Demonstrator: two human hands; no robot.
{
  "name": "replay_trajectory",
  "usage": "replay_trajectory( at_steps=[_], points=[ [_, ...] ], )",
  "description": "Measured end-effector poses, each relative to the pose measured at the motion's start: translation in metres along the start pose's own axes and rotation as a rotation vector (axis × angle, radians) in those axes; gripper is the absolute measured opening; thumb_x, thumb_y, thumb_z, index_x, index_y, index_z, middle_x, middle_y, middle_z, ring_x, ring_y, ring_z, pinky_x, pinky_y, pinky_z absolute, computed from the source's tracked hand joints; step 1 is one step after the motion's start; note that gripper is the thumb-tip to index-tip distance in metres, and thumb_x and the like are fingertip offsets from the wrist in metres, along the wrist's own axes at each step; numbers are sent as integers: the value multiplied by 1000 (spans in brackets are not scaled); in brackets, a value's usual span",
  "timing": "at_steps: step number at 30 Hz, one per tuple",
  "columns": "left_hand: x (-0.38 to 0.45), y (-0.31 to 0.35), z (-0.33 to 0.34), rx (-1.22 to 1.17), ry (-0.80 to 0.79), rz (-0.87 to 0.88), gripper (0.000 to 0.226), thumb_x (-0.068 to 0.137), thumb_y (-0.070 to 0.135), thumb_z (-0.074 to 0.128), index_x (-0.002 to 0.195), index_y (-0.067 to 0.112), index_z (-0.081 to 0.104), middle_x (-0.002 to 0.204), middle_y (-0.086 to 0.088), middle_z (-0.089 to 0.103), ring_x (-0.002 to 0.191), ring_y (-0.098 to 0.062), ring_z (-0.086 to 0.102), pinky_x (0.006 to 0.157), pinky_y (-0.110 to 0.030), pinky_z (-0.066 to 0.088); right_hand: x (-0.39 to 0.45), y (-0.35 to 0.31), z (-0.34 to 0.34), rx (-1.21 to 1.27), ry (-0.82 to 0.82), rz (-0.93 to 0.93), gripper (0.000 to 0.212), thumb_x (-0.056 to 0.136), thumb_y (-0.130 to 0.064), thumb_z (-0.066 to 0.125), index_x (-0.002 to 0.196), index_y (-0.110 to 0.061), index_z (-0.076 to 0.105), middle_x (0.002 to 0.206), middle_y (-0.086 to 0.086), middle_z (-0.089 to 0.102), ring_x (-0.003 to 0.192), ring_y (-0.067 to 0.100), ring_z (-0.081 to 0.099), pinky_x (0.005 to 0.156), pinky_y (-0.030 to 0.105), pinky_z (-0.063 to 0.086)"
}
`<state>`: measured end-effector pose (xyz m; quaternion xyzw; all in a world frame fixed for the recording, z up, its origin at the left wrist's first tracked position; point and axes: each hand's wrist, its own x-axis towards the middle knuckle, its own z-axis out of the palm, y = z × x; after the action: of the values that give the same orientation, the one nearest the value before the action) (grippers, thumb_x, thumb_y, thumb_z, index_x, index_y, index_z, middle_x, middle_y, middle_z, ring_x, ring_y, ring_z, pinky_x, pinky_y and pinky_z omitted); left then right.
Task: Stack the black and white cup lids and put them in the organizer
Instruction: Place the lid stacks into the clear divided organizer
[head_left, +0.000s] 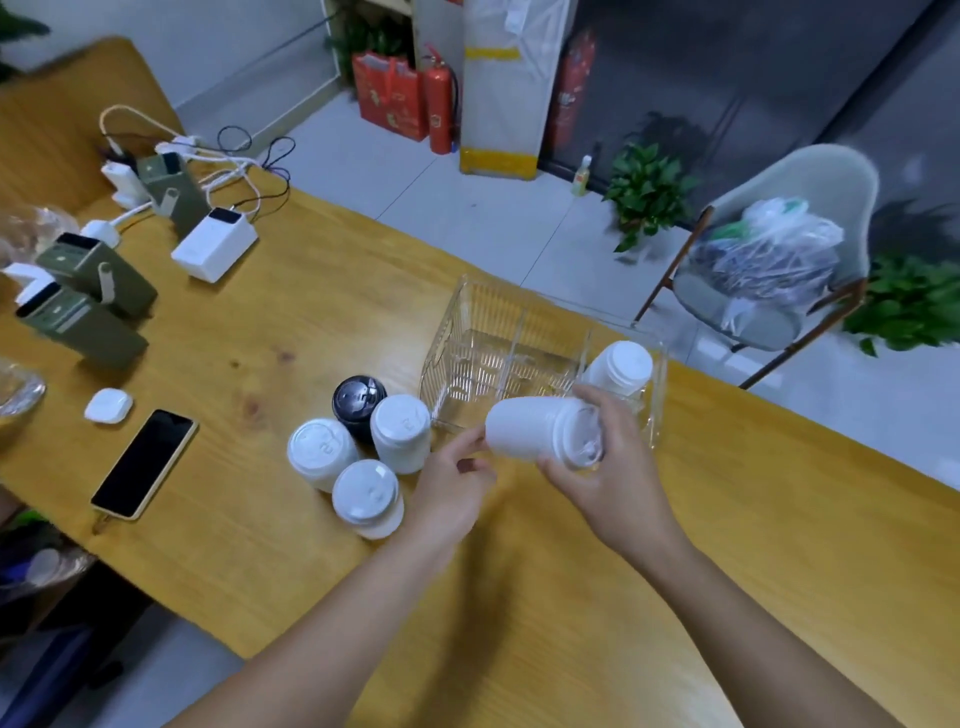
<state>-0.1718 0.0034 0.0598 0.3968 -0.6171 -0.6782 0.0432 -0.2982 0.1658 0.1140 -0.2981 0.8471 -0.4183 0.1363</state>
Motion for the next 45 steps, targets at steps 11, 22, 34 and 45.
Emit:
replay_trajectory(
  at_steps=[11,22,34,45],
  points=[
    [103,100,43,46,-194,33,62,101,-3,58,144,40,64,147,22,64,82,-13,79,76,-37,51,141,11,-50,-131,28,19,78,84,-37,90,152,-31,52,138,-11,51,121,8,50,103,32,45],
    [156,108,74,421,-227,-59,21,111,11,50,126,17,64,115,-4,75,73,-20,82,54,-24,50,189,43,-23,-292,-152,32,72,80,-37,91,143,-20,61,135,5,59,118,26,60,87,31,41],
    [168,97,67,286,-255,-150,53,96,16,84,131,20,45,114,-16,78,95,-30,84,88,-45,69,200,55,-15,-329,-177,13,77,74,-48,88,143,-27,61,129,-2,64,113,22,62,84,33,45],
    [175,103,68,320,-317,-168,40,86,1,86,110,22,63,119,-20,79,103,-29,82,90,-44,69,198,60,11,-368,-161,69,71,82,-49,85,141,-22,55,120,-2,67,103,21,52,101,40,42]
  ],
)
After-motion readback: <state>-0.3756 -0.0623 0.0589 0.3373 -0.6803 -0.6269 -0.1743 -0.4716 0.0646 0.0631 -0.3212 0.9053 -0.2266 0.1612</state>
